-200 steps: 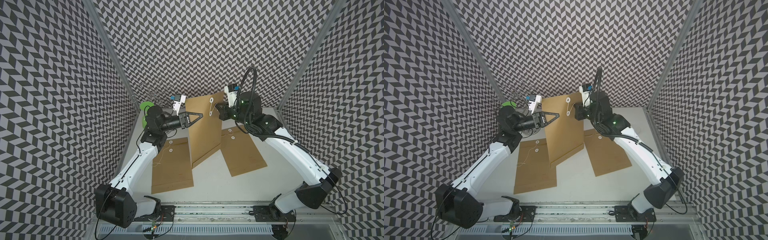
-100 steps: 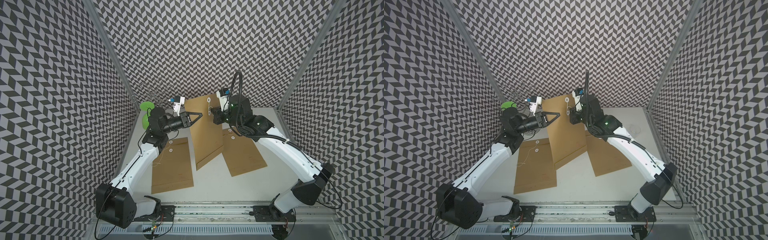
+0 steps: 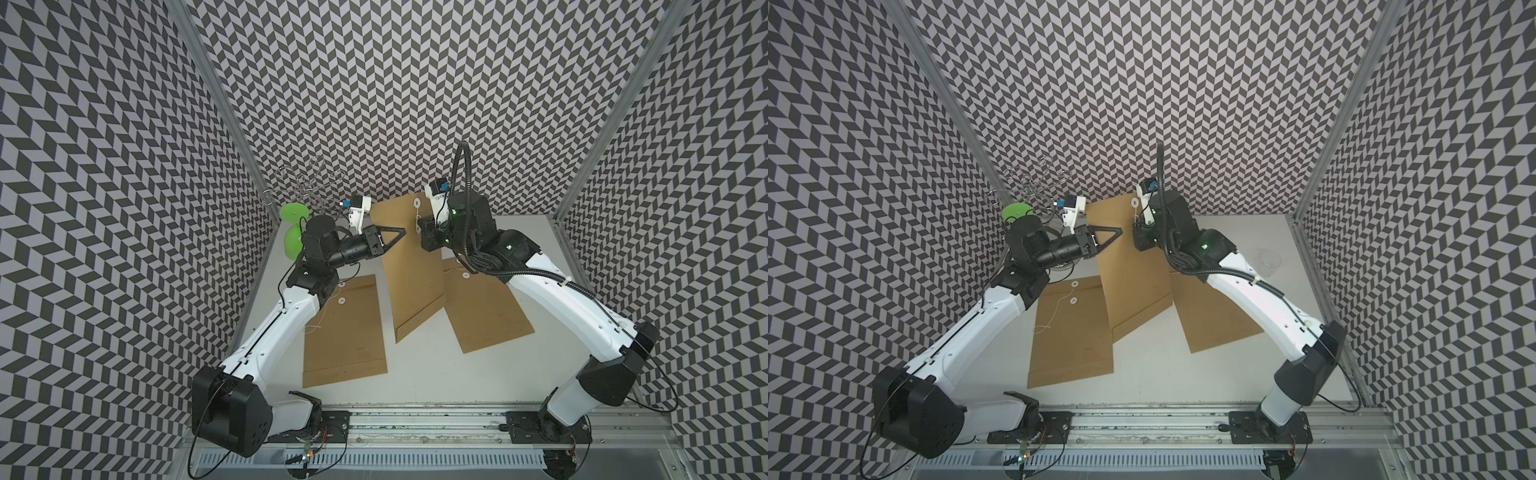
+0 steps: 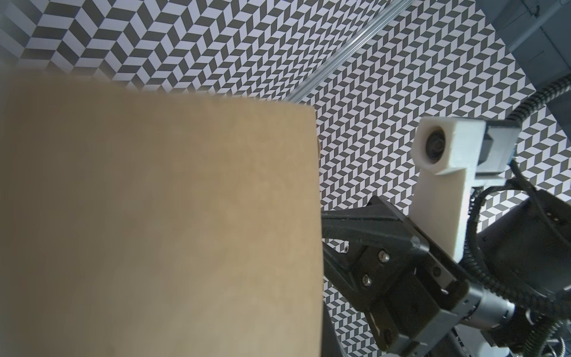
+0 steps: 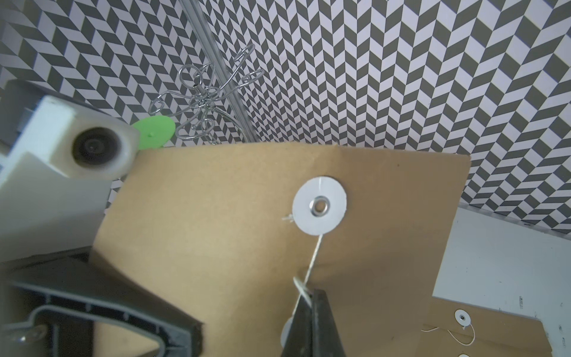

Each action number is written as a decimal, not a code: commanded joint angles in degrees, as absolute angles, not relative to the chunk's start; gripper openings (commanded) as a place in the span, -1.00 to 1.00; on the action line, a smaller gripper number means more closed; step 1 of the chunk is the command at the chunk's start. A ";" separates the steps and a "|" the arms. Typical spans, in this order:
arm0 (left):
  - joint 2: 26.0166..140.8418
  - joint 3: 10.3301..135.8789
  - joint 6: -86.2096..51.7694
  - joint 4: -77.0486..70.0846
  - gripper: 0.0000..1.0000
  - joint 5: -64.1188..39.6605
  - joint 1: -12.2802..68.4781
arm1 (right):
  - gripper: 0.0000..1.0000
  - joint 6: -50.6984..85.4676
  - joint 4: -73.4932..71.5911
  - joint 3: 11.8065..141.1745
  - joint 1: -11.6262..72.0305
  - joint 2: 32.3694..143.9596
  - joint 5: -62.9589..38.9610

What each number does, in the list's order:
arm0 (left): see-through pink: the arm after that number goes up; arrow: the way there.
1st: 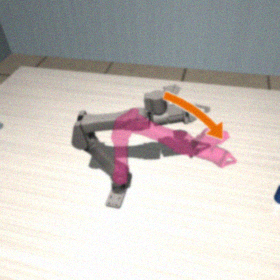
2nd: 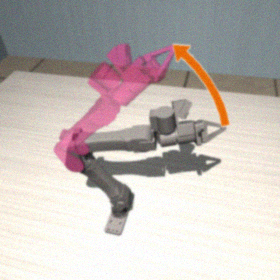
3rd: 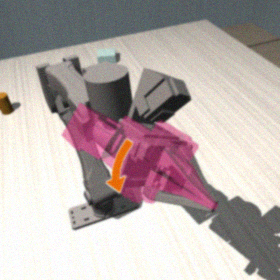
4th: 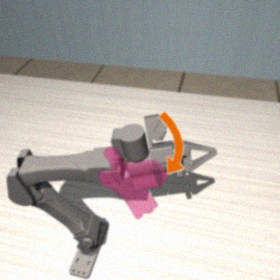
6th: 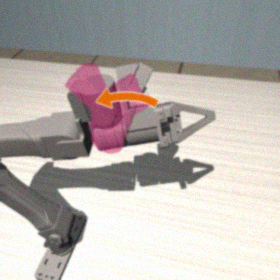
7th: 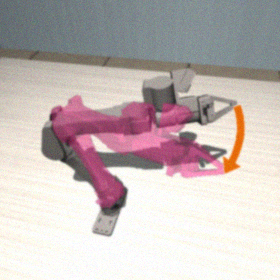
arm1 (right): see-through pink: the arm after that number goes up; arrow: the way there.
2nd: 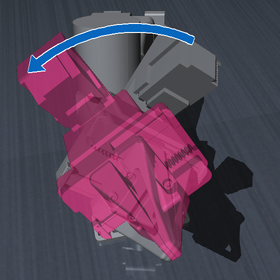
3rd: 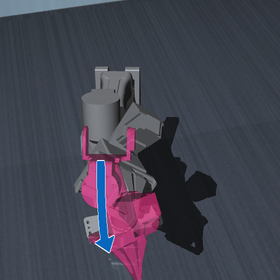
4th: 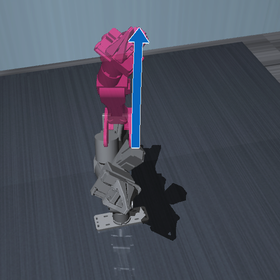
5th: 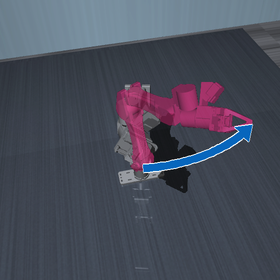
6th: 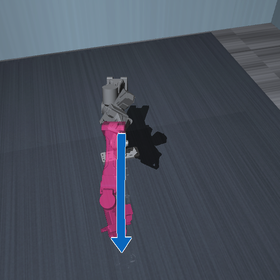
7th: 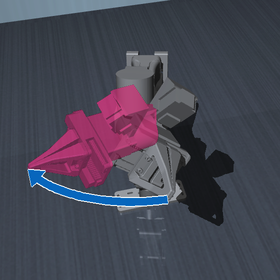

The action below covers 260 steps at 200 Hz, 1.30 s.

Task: Close the mouth of the file bag
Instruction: Close the file bag.

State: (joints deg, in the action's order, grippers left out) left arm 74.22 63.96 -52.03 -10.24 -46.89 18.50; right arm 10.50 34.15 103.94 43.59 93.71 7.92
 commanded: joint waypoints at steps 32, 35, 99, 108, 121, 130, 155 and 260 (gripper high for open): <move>72.29 63.99 -50.26 -10.29 -1.00 -45.83 19.20 | -1.00 8.62 35.97 107.26 44.80 95.58 9.83; 72.22 63.98 -50.23 -10.28 -1.00 -45.80 19.24 | -1.00 8.61 36.14 107.31 44.84 95.64 9.81; 72.17 64.29 -47.48 -7.74 -1.00 -43.00 20.71 | -1.00 7.34 39.58 111.65 46.53 97.81 10.84; 72.17 64.25 -47.29 -7.65 -1.00 -42.85 20.79 | -1.00 7.30 40.02 112.14 46.67 98.13 10.60; 72.23 64.30 -47.20 -7.56 -1.00 -42.63 20.86 | -1.00 7.25 40.48 112.83 46.84 98.54 9.70; 72.21 64.26 -46.97 -7.56 -1.00 -42.54 20.91 | -1.00 7.31 40.78 113.19 46.85 98.77 8.75; 72.32 64.45 -46.74 -7.71 -1.00 -42.45 20.87 | -1.00 7.78 40.94 113.28 46.84 98.87 5.51; 72.95 68.02 -45.43 -7.64 -1.00 -43.22 19.86 | -1.00 10.19 35.16 105.30 46.06 97.21 -8.44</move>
